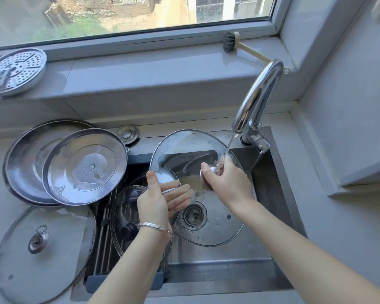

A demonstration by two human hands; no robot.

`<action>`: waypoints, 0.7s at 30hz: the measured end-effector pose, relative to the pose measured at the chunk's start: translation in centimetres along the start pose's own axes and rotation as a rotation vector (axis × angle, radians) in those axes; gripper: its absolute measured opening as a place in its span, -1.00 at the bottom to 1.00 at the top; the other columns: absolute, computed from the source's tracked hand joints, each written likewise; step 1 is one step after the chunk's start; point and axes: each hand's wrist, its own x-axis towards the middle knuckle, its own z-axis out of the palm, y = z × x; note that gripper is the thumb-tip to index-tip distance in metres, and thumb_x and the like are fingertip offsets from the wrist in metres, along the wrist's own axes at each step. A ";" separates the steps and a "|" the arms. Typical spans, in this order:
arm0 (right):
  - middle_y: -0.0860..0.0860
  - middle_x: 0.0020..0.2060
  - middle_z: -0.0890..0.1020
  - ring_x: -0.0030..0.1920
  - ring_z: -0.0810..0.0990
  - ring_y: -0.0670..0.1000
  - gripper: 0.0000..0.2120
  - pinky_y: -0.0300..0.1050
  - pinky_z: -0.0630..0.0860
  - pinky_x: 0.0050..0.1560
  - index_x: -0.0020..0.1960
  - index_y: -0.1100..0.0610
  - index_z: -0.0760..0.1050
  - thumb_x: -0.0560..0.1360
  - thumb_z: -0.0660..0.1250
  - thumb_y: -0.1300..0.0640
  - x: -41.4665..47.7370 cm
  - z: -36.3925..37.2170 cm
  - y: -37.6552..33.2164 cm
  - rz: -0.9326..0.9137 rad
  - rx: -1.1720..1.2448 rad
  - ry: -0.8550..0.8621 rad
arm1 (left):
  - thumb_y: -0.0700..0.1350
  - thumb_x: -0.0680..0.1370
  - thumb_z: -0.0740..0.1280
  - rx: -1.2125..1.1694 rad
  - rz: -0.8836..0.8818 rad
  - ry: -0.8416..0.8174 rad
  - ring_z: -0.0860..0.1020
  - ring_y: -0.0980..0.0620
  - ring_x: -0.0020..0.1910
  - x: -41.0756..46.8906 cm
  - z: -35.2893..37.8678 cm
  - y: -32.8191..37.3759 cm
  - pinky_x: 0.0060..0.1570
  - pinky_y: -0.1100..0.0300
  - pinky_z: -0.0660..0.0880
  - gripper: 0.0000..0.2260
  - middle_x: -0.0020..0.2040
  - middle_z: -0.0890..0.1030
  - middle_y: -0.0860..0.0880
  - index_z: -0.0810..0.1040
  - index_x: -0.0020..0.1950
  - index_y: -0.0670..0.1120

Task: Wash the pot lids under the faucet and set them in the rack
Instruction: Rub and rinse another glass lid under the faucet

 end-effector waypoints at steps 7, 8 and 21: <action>0.18 0.10 0.57 0.06 0.54 0.21 -0.74 -0.06 0.32 -0.11 -0.04 0.10 0.30 0.61 -0.10 0.01 0.1 -0.2 3.5 0.063 -0.425 -0.331 | 0.06 0.63 0.04 0.203 -0.254 -0.106 0.53 -0.09 -0.35 -0.6 2.2 -0.7 -0.55 0.18 0.51 -0.57 -0.21 0.56 -0.25 0.44 -0.24 -0.21; 0.18 0.11 0.56 0.07 0.54 0.20 -0.73 -0.07 0.31 -0.13 -0.04 0.10 0.30 0.61 -0.11 0.01 -0.2 -0.6 3.9 0.026 -0.534 -0.372 | 0.02 0.64 0.04 0.216 -0.281 -0.121 0.55 -0.11 -0.36 -0.8 2.6 -1.3 -0.56 0.19 0.52 -0.60 -0.17 0.56 -0.28 0.44 -0.22 -0.22; 0.07 0.27 0.47 0.14 0.52 0.17 -0.48 -0.09 0.35 -0.09 0.46 0.09 0.11 0.51 0.11 0.25 -5.7 -5.8 3.3 -0.397 -0.740 -0.389 | -0.16 0.64 0.05 0.043 -0.425 -0.187 0.59 -0.06 -0.49 -2.6 6.9 -2.1 -0.56 0.14 0.56 -0.76 -0.21 0.52 -0.28 0.36 -0.07 -0.30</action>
